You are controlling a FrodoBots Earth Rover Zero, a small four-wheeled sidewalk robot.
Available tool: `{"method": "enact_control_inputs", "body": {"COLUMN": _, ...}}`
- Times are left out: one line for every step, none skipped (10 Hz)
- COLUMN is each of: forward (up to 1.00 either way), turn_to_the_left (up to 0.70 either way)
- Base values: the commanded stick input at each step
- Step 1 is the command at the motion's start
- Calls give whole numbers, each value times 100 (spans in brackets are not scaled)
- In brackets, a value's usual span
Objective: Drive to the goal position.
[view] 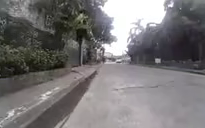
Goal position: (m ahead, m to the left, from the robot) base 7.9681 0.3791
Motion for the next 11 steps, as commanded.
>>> {"method": "enact_control_inputs", "body": {"forward": 41, "turn_to_the_left": -18}}
{"method": "enact_control_inputs", "body": {"forward": 41, "turn_to_the_left": -28}}
{"method": "enact_control_inputs", "body": {"forward": 41, "turn_to_the_left": -41}}
{"method": "enact_control_inputs", "body": {"forward": 41, "turn_to_the_left": -25}}
{"method": "enact_control_inputs", "body": {"forward": 41, "turn_to_the_left": -6}}
{"method": "enact_control_inputs", "body": {"forward": 41, "turn_to_the_left": 0}}
{"method": "enact_control_inputs", "body": {"forward": 41, "turn_to_the_left": 0}}
{"method": "enact_control_inputs", "body": {"forward": 41, "turn_to_the_left": 0}}
{"method": "enact_control_inputs", "body": {"forward": 41, "turn_to_the_left": -12}}
{"method": "enact_control_inputs", "body": {"forward": 41, "turn_to_the_left": -29}}
{"method": "enact_control_inputs", "body": {"forward": 41, "turn_to_the_left": -40}}
